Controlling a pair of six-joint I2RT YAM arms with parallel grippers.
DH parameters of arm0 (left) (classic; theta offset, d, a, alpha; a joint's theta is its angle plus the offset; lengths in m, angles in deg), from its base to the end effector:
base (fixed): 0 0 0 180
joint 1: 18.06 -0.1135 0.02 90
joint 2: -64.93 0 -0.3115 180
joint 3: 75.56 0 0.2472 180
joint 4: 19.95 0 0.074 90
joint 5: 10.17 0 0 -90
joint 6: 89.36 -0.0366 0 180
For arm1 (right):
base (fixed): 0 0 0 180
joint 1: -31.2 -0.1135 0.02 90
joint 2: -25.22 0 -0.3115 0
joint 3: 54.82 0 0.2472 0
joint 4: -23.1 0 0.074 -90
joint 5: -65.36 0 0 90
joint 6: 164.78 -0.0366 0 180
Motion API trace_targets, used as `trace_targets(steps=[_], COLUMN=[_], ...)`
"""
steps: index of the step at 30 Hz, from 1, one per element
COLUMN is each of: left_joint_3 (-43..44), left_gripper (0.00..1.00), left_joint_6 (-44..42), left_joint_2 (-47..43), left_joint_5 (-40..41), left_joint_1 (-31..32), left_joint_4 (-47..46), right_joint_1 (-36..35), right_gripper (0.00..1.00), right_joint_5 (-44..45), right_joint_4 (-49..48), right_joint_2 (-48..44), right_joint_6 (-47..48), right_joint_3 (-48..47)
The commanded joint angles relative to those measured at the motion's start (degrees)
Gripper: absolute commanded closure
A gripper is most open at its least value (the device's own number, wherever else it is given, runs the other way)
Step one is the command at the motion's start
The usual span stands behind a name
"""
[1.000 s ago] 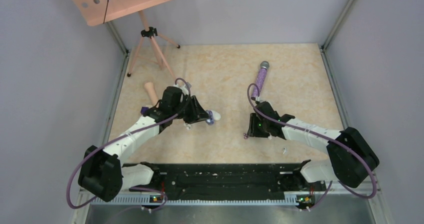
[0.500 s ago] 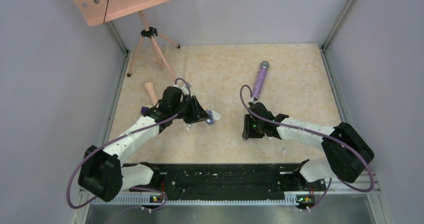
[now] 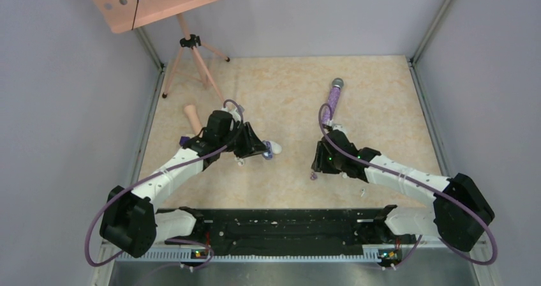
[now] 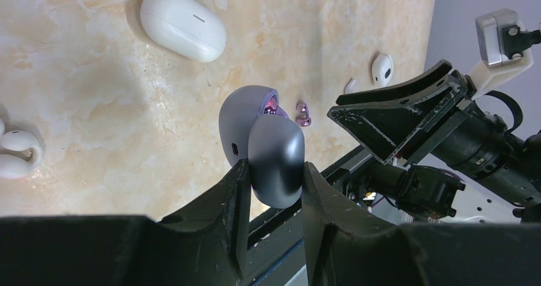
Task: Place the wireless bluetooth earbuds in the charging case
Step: Adjust the earbud at the center of the board.
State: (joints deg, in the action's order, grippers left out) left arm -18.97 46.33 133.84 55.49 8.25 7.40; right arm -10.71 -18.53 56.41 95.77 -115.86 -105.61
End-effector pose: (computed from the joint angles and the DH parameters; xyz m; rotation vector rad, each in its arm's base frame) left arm 0.2013 -0.1164 0.2829 -0.1671 2.4484 -1.1003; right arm 0.1628 0.1409 0.2354 0.0270 2.5523 0.4626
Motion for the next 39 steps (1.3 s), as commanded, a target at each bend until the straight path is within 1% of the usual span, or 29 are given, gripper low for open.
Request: trace_targets(steps=[1, 5, 14, 19, 39], left_joint_3=[1.6, 1.5, 1.2, 1.0, 0.9], left_gripper=[1.00, 1.00, 1.00, 1.00, 1.00], left_joint_6=[-0.7, -0.9, -0.7, -0.6, -1.0], left_joint_2=[-0.8, -0.9, -1.5, -1.8, -1.6], left_joint_5=[-0.1, 0.0, 0.3, 0.4, 0.4], left_joint_1=[0.2, 0.2, 0.3, 0.4, 0.5], left_joint_4=[-1.9, -2.0, -2.0, -1.9, -1.9], right_joint_1=[-0.5, -0.5, -0.8, -1.4, -3.1], right_gripper=[0.60, 0.60, 0.62, 0.62, 0.63], right_joint_5=[2.9, 1.6, -1.0, -1.1, -1.8], right_joint_4=[1.8, 1.2, -0.8, -1.8, -3.8], right_joint_2=[-3.2, -3.4, -0.8, 1.5, 5.7], right_joint_6=[-3.0, -3.8, -3.0, -2.8, -3.7], right_joint_3=[2.2, 3.8, 3.4, 2.8, 1.1])
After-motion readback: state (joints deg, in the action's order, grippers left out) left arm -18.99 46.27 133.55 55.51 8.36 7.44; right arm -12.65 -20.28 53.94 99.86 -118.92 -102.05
